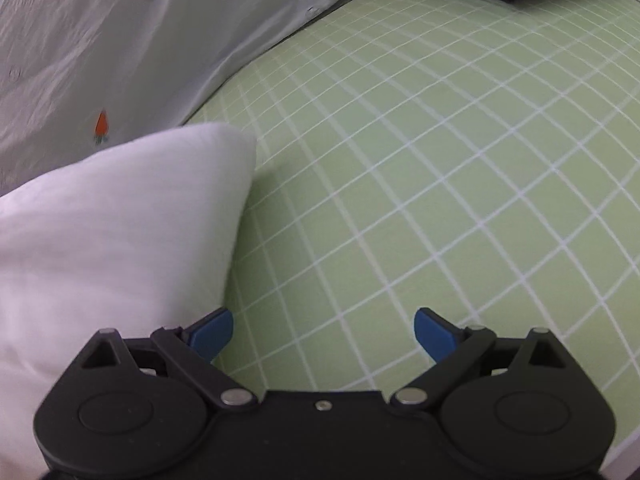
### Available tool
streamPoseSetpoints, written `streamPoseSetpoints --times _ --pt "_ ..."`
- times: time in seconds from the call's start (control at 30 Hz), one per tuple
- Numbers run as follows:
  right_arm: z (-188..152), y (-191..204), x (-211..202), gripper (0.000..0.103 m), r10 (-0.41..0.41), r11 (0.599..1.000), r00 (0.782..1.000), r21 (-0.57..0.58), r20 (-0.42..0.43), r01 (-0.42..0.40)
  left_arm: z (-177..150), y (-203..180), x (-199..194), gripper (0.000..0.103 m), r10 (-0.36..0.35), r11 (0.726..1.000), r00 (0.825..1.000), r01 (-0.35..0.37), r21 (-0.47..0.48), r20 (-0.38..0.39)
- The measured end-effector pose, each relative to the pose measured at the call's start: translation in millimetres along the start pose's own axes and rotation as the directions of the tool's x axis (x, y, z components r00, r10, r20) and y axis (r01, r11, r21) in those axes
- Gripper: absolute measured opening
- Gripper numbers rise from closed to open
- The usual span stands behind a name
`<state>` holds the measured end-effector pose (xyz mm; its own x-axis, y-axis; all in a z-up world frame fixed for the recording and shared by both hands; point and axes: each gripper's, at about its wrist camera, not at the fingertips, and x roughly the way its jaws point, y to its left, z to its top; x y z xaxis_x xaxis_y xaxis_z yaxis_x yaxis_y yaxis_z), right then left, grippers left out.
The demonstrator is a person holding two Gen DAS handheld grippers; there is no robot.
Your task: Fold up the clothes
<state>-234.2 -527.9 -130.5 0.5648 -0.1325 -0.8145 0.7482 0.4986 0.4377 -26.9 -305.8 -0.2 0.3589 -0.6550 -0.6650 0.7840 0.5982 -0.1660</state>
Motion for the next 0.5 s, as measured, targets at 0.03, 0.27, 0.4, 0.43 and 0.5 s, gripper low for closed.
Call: streamPoseSetpoints --times 0.03,0.27,0.4,0.43,0.5 --pt "-0.7 2.8 3.8 0.098 -0.003 1.000 1.000 -0.008 -0.011 0.002 -13.2 16.1 18.3 0.018 0.027 1.000 0.998 -0.027 -0.003 -0.059" --pt "0.1 21.2 16.6 0.098 -0.024 0.999 1.000 -0.026 -0.012 0.024 -82.2 94.1 93.4 0.031 -0.086 0.962 0.966 0.017 -0.274 -0.242" --pt "4.6 35.1 7.9 0.098 0.005 1.000 0.999 -0.011 0.043 -0.004 -78.1 101.6 104.2 0.077 -0.050 0.977 0.956 -0.012 -0.211 -0.288" --pt "5.7 38.5 6.0 0.098 0.018 1.000 0.998 -0.004 0.054 -0.018 -77.5 106.2 107.5 0.084 -0.057 0.979 0.954 -0.005 -0.204 -0.295" --pt "8.1 46.6 6.5 0.100 0.071 0.997 0.996 0.001 0.059 -0.071 -77.5 121.1 113.2 0.085 -0.106 0.974 0.945 0.037 -0.222 -0.308"
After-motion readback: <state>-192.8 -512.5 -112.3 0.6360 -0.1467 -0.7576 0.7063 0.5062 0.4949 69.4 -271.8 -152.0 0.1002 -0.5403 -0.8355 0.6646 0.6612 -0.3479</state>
